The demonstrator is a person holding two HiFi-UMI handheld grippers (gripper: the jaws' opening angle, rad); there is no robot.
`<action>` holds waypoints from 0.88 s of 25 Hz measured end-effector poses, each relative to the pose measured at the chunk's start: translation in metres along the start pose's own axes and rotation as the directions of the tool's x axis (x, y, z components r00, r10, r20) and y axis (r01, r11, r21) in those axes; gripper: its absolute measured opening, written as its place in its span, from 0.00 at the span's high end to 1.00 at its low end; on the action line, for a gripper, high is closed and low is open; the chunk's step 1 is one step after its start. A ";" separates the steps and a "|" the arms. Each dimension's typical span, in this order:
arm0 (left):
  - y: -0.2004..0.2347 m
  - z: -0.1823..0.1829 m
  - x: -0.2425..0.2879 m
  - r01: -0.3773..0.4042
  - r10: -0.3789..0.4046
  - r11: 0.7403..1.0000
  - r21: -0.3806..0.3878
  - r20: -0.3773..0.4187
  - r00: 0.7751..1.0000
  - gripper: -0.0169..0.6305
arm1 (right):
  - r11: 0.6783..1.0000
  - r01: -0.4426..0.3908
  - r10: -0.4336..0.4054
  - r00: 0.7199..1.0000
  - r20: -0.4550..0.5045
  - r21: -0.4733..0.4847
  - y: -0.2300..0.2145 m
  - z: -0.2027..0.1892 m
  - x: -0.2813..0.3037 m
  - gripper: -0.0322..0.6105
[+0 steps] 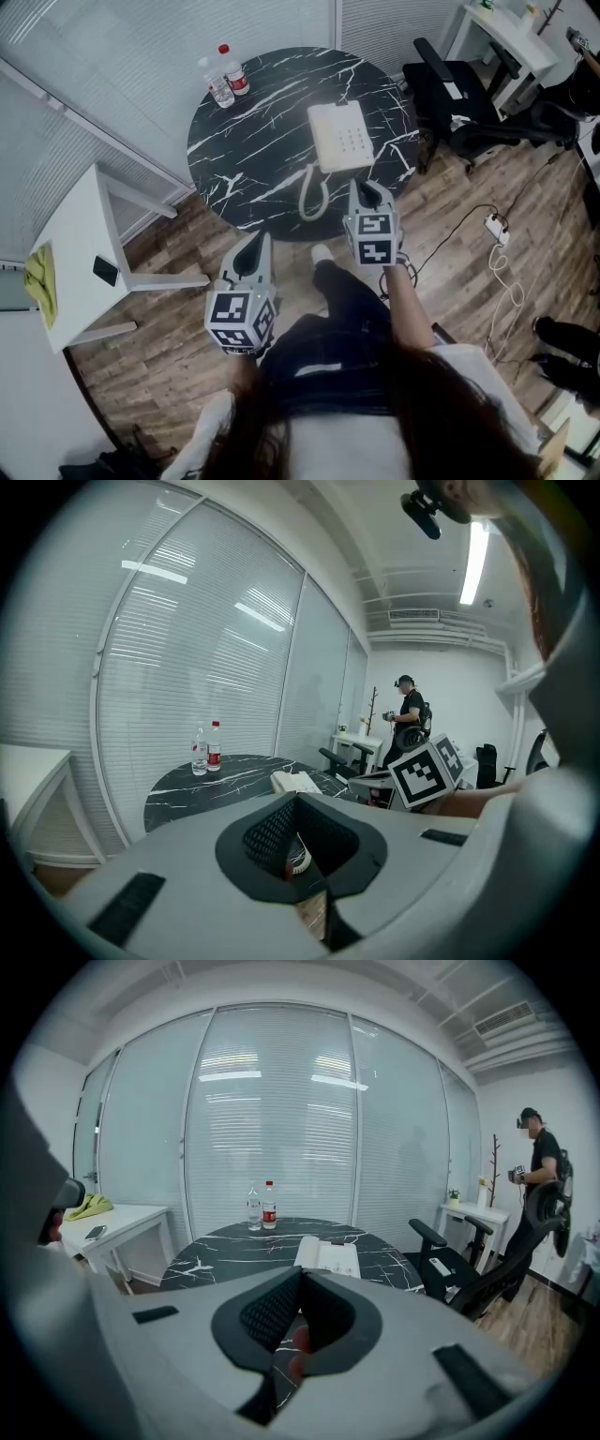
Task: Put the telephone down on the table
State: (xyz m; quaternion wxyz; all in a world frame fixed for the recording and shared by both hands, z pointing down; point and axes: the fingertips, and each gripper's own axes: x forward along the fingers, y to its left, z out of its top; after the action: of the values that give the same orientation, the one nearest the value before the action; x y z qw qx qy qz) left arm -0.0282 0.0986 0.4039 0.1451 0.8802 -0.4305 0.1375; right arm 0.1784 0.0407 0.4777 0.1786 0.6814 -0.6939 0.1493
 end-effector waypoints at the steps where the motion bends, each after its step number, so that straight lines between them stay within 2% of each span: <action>1: 0.002 0.001 0.003 0.001 -0.001 1.000 0.000 -0.001 1.000 0.97 | 1.000 0.002 -0.002 1.000 -0.003 -0.001 0.000 0.001 0.003 0.95; 22: 0.035 0.030 0.061 0.013 -0.013 1.000 0.003 -0.008 1.000 0.97 | 1.000 0.015 -0.016 0.999 -0.041 -0.021 -0.008 0.023 0.069 0.95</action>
State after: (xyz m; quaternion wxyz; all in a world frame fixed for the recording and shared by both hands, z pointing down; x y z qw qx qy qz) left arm -0.0170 0.0229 0.4030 0.1464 0.8826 -0.4240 0.1408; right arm 0.1853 -0.0317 0.4883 0.2010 0.6817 -0.6863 0.1549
